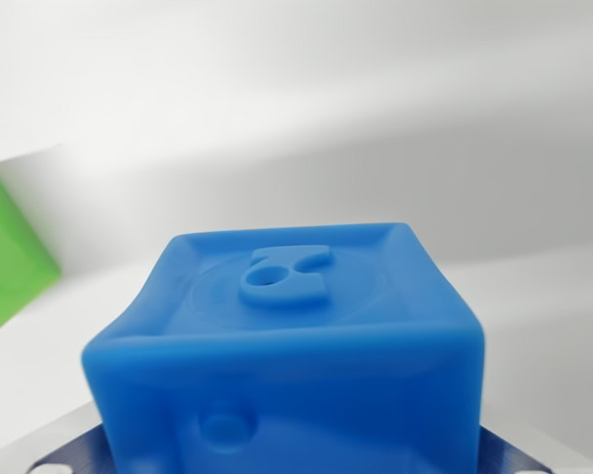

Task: Stack cube

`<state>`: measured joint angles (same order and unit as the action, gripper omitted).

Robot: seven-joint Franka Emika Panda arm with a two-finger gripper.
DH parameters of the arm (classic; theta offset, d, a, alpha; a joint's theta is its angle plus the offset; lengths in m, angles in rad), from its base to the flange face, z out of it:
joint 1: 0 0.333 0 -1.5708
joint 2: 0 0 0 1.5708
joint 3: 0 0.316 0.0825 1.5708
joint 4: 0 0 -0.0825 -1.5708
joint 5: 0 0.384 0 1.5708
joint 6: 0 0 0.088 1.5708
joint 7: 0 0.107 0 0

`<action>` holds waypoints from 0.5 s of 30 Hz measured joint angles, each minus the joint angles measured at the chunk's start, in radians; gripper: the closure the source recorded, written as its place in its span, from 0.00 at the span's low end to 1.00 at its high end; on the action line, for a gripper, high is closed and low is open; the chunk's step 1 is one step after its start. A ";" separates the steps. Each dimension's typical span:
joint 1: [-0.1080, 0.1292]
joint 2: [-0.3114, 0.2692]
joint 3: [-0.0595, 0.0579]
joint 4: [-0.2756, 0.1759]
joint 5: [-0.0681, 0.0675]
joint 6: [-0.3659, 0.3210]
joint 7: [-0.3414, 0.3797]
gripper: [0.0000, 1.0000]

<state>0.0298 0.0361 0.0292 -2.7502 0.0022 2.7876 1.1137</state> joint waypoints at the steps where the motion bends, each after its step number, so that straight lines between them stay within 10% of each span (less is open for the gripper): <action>1: 0.003 -0.001 0.002 0.001 0.000 -0.002 -0.002 1.00; 15: 0.042 -0.003 0.031 0.023 -0.002 -0.026 -0.030 1.00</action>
<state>0.0720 0.0327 0.0606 -2.7277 0.0007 2.7616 1.0837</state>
